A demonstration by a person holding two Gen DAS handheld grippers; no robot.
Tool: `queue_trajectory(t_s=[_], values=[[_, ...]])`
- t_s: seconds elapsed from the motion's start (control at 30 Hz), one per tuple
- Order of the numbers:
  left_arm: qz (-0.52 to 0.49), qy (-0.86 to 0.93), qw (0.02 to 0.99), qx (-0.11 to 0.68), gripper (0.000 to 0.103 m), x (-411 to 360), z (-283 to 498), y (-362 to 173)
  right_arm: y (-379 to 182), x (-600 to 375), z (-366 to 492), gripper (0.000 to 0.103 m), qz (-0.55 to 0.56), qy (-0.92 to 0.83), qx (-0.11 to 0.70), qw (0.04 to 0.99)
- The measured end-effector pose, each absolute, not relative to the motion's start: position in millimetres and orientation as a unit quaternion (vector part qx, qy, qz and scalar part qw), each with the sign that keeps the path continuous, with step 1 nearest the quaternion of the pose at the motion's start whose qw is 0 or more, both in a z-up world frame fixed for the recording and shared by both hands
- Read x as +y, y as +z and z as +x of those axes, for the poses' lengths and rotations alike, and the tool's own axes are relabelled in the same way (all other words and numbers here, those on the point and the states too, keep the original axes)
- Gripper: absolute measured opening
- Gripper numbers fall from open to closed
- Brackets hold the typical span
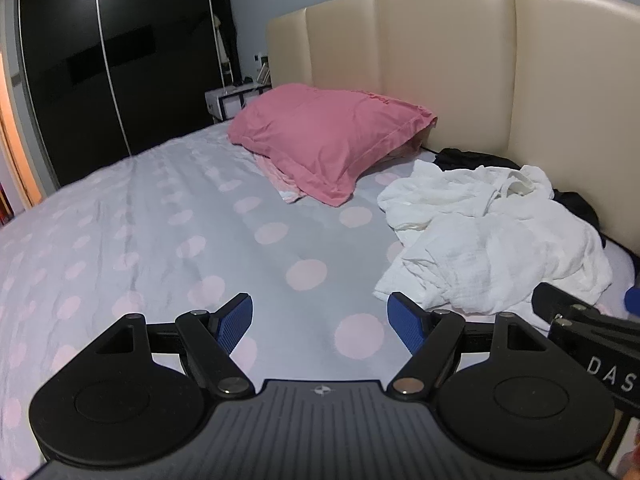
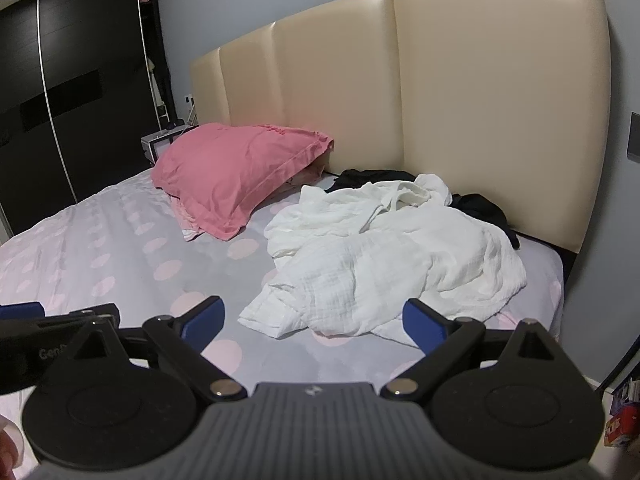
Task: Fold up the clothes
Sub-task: 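Approach the crumpled white shirt on the bed with both tools open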
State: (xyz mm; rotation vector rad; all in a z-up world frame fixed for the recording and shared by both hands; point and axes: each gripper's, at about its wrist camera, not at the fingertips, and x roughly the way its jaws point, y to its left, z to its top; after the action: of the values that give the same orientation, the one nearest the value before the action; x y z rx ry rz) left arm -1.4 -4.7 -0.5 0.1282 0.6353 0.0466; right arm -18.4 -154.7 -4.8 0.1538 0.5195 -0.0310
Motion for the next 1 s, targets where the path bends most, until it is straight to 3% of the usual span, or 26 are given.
queue_trajectory(t_s=[1.0], values=[[0.020,0.000,0.939,0.343,0.073,-4,4,-18,-15,-163,-19,0.097,0.059,-0.044,0.288,0.955]])
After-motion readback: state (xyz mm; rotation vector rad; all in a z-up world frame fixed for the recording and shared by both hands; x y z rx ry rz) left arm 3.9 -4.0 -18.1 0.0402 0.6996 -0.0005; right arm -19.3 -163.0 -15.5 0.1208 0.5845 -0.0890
